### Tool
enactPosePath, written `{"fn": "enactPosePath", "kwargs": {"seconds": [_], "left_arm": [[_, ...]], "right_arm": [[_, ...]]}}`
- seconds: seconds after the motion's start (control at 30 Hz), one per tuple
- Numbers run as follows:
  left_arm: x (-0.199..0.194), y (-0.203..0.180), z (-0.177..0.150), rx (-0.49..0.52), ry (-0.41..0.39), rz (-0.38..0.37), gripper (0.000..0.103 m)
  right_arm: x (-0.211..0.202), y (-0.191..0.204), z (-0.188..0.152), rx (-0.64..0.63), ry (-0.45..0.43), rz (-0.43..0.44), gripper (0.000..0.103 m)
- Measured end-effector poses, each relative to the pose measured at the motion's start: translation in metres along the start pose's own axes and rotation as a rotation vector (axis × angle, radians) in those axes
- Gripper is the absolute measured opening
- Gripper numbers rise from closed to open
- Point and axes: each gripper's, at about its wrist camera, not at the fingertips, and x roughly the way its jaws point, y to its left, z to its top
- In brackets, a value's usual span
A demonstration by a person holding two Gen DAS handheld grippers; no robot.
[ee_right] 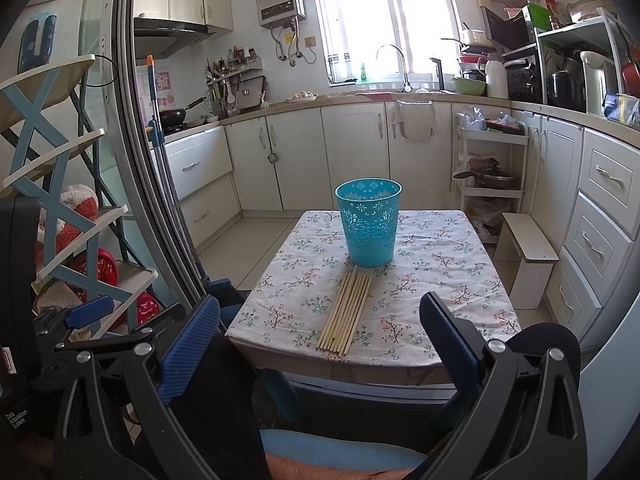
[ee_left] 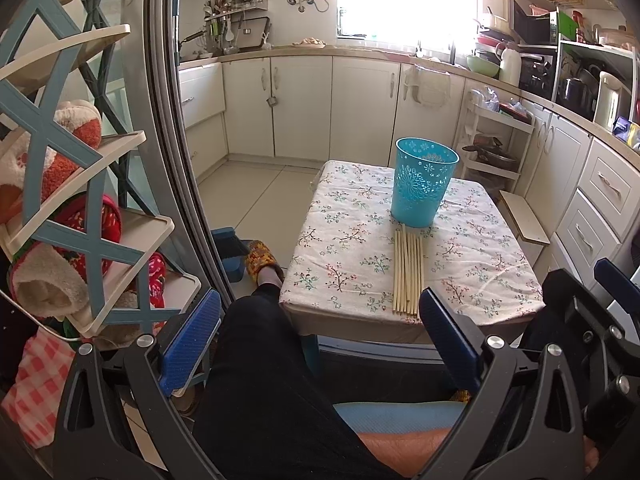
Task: Organize utensils
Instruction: 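Move both tools toward the wooden chopsticks beside the teal basket, then close the left tool around one wooden chopstick from the bundle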
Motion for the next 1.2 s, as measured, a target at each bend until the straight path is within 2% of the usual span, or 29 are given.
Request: {"fn": "enactPosePath", "kwargs": {"seconds": [0.27,0.33,0.5,0.63,0.8,0.87,0.93,1.0,1.03,1.07,1.13,1.2], "left_arm": [[0.005,-0.005,-0.004,0.003,0.018,-0.003,0.096],[0.008,-0.004,-0.003,0.005,0.026,-0.005,0.096],[0.020,-0.003,-0.001,0.010,0.060,-0.010,0.096],[0.039,-0.003,0.001,0.012,0.105,-0.023,0.096],[0.073,-0.006,0.005,0.040,0.153,-0.025,0.096],[0.089,-0.007,0.008,0.049,0.168,-0.020,0.096],[0.104,-0.008,0.010,0.053,0.184,-0.021,0.096],[0.123,-0.008,0.013,0.056,0.206,-0.026,0.096],[0.130,-0.008,0.014,0.055,0.217,-0.029,0.096],[0.141,-0.008,0.015,0.053,0.232,-0.032,0.096],[0.156,-0.007,0.017,0.045,0.252,-0.034,0.096],[0.174,-0.006,0.020,0.033,0.273,-0.045,0.096]], "right_arm": [[0.003,0.001,-0.003,0.013,0.020,0.005,0.096],[0.005,0.003,-0.002,-0.033,0.028,-0.018,0.096],[0.015,0.001,-0.001,-0.063,0.077,-0.037,0.096],[0.027,-0.006,-0.002,-0.028,0.072,-0.020,0.096],[0.061,-0.023,0.004,-0.013,0.126,-0.084,0.096],[0.086,-0.035,0.003,-0.010,0.145,-0.128,0.096],[0.117,-0.050,-0.002,-0.005,0.204,-0.163,0.095],[0.152,-0.068,-0.010,0.016,0.279,-0.191,0.077],[0.171,-0.077,-0.015,0.042,0.334,-0.190,0.064],[0.186,-0.084,-0.019,0.067,0.372,-0.183,0.056],[0.212,-0.093,-0.027,0.115,0.441,-0.177,0.046],[0.236,-0.097,-0.032,0.137,0.481,-0.175,0.042]]}}
